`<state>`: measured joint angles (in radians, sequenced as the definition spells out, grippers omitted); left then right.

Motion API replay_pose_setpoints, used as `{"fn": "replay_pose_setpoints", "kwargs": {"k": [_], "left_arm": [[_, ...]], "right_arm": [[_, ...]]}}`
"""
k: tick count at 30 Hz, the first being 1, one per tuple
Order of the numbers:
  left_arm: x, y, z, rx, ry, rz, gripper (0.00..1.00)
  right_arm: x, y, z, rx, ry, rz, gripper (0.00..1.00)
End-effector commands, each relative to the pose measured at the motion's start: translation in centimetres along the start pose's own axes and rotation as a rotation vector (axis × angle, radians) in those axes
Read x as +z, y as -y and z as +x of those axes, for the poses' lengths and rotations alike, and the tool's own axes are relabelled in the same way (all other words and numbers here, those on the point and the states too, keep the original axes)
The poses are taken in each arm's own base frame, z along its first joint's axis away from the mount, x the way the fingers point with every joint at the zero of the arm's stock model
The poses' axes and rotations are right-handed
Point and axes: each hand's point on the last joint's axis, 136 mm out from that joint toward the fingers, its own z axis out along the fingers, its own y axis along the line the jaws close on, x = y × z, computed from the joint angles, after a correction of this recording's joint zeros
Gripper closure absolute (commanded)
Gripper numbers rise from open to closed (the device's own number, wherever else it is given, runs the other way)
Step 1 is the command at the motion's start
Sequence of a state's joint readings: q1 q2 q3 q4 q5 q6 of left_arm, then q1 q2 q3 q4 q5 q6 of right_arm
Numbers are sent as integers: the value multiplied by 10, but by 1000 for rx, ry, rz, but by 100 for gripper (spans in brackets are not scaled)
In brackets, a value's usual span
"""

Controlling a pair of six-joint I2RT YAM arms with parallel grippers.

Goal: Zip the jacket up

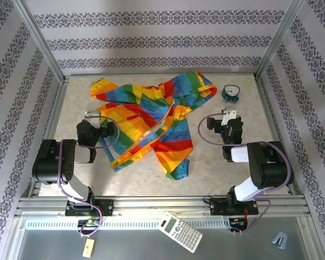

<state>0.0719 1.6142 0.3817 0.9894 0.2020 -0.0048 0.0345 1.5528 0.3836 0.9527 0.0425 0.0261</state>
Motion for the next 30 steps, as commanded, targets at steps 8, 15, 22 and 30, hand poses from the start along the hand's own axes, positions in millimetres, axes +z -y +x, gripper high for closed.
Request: {"fn": "replay_pose_setpoints", "kwargs": {"k": [8,15,22,30], "left_arm": [[-4,4,-1,-9,0,14,1],[-4,4,-1,-9,2,14,1],[-4,4,-1,-9,0,14,0],[-10,3,-11,-3,23,-16,0]], "right_arm": [[-4,2,-4,0,15,-5,2],[-4,2,-3,1,14,-4,2],[-3,2,-4,2,14,-7,2],[-8,5,-23,4,-3,11,2]]}}
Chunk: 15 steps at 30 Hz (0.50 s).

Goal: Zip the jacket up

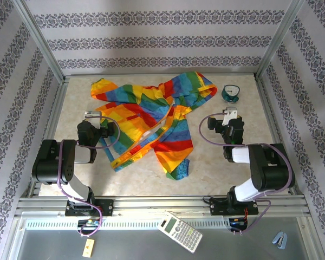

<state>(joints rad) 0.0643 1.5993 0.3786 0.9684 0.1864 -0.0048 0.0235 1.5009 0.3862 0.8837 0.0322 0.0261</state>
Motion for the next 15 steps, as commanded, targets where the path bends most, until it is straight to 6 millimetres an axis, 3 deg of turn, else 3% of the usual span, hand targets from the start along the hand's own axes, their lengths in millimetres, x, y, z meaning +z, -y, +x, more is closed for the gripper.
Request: {"fn": "replay_pose_setpoints", "kwargs": {"k": [1,5,9,12,15], "left_arm": [[-12,2,-16,-7,29,-14,0],[-16,-2,-29,-48,-35,-42,1],[-11,11,-37,-126,-151,31,16],[-5,24,-40,-177,-247,80,28],[4,39,-31,-240,-374,126,39]], "right_arm": [[-6,3,-26,3,2,19,2],[-18,3,-48,60,-50,27,2],[-18,-9,-52,167,-190,7,2],[-18,-40,-41,153,-310,-40,6],[-21,-84,-18,98,-433,-108,9]]}}
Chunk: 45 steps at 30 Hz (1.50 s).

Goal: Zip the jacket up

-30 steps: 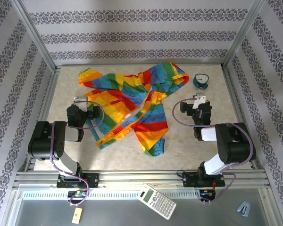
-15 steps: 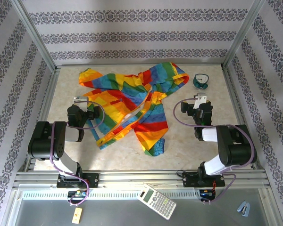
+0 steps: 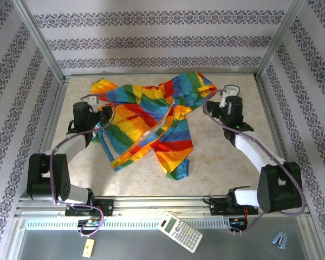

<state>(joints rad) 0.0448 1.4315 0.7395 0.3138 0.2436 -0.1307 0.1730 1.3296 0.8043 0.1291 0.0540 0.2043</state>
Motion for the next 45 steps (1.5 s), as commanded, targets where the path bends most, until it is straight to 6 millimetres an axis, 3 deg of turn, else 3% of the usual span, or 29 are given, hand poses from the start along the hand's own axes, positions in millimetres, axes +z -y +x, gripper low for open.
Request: {"fn": "replay_pose_setpoints", "kwargs": {"k": [1,5,8,11,14,17,20,25,30,33,36,39,42,45], "left_arm": [[10,18,50,-134,-287,52,42],[30,38,82,-194,-455,92,53],[40,40,115,-253,-566,70,59],[40,33,146,-326,-653,17,63],[30,32,170,-365,-711,-2,65],[13,33,185,-368,-754,-20,65],[-10,39,204,-355,-803,-35,71],[-46,65,231,-310,-860,-59,73],[-60,116,229,-251,-820,9,73],[-60,131,205,-219,-790,49,73],[-61,135,166,-131,-744,50,70],[-68,139,139,-90,-705,52,68],[-78,151,134,-25,-696,74,74],[-91,171,145,95,-724,72,75]], "right_arm": [[5,-35,76,-6,-308,-32,11],[9,-104,136,-10,-512,-200,23],[9,-147,181,-55,-640,-282,35],[12,-164,218,-89,-756,-305,49],[24,-166,234,-93,-843,-299,62],[41,-157,228,-106,-882,-247,73],[62,-144,214,-105,-895,-200,79],[102,-126,181,-84,-882,-163,84],[139,-123,139,-76,-817,-175,85],[152,-124,123,-72,-795,-194,83],[140,-125,103,-74,-771,-200,76],[114,-121,95,-65,-761,-207,70],[84,-112,98,-62,-773,-200,65],[53,-102,117,-31,-815,-196,63]]}}
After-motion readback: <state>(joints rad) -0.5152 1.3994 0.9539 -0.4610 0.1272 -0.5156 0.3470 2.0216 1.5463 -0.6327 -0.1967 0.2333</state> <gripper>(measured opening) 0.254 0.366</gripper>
